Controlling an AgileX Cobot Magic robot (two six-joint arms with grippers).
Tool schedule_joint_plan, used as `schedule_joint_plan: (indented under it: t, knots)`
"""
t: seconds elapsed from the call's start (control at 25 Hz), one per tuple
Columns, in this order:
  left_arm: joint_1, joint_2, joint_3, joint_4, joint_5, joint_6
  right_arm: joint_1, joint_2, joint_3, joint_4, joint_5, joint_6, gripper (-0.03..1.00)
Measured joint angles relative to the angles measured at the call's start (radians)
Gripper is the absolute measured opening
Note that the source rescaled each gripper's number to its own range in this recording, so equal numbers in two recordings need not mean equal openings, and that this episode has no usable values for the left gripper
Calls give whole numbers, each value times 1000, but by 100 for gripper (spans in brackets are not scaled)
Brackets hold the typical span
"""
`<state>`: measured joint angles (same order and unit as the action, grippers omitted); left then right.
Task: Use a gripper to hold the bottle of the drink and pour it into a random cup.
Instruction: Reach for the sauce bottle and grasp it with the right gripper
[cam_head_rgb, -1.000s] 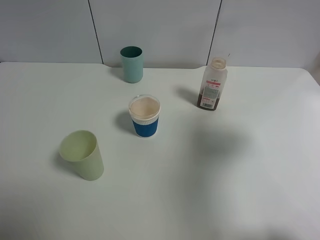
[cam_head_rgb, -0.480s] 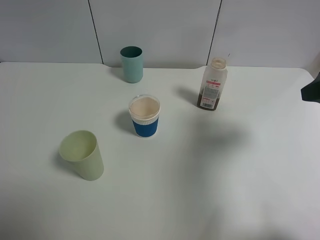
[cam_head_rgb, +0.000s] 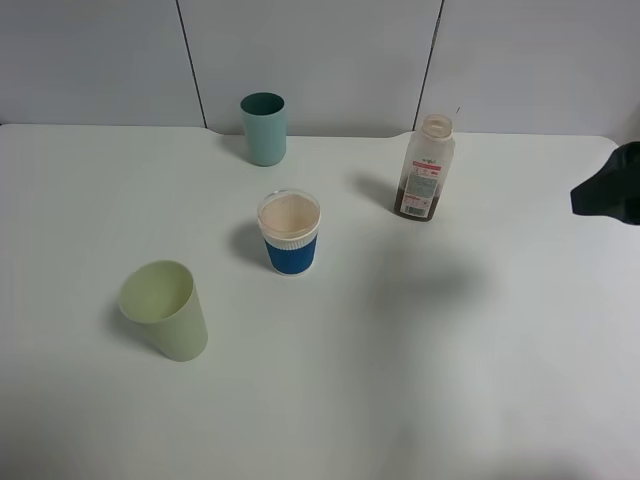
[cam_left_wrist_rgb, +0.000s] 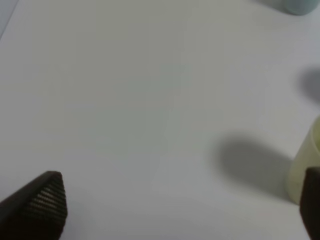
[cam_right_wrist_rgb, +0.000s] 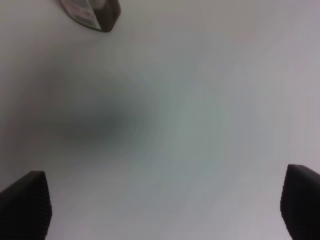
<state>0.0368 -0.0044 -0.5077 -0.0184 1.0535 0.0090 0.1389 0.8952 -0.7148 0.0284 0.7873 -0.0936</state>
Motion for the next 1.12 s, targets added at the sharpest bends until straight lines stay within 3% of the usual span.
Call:
schedule_joint_plan:
  t: [0.12, 0.36, 0.56, 0.84, 1.12]
  knots:
    - [0, 0, 0, 0, 0, 0, 33, 21, 0, -71, 0, 45, 87]
    - [0, 0, 0, 0, 0, 0, 40, 110, 0, -286, -7, 257, 87]
    - [0, 0, 0, 0, 0, 0, 40, 189, 0, -436, -92, 391, 87]
    - [0, 0, 0, 0, 0, 0, 40, 297, 0, -543, -246, 414, 87]
    - [0, 0, 0, 0, 0, 0, 40, 403, 0, -569, -365, 356, 82]
